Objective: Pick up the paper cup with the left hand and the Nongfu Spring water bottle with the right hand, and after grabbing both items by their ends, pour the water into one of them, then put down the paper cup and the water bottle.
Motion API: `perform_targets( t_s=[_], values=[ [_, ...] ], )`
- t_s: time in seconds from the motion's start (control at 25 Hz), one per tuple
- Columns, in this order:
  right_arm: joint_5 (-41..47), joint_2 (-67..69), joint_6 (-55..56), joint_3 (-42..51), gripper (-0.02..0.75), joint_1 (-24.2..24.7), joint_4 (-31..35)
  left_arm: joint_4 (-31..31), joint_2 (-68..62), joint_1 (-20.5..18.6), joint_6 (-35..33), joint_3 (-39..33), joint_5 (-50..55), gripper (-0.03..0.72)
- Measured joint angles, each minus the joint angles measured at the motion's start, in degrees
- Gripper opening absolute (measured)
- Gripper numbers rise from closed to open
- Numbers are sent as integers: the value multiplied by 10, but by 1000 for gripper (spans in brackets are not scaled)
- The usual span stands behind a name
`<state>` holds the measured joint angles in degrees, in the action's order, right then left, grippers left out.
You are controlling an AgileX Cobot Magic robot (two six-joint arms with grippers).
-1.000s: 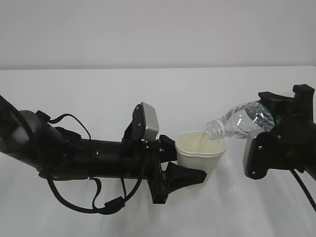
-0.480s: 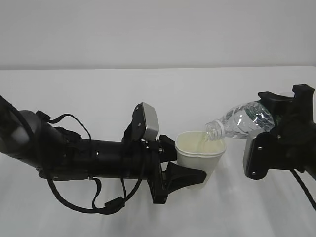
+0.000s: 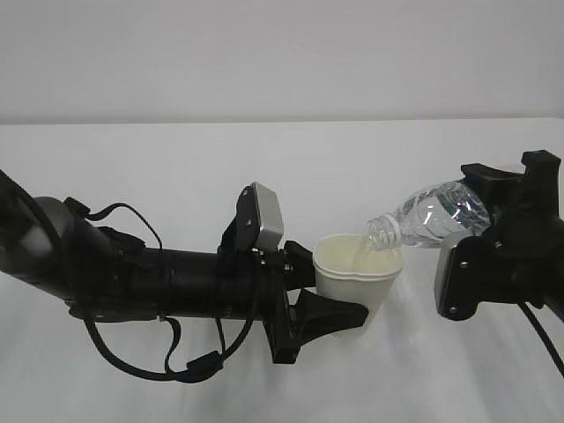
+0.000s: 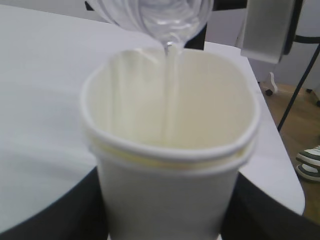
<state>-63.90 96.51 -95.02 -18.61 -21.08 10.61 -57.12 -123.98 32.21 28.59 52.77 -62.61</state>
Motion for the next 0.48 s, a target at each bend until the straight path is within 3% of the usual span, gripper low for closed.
perform_targets(
  t_s=[0.48],
  values=[
    [0, 0, 0, 0, 382, 0, 0, 0, 0, 0, 0, 0, 0, 417]
  ],
)
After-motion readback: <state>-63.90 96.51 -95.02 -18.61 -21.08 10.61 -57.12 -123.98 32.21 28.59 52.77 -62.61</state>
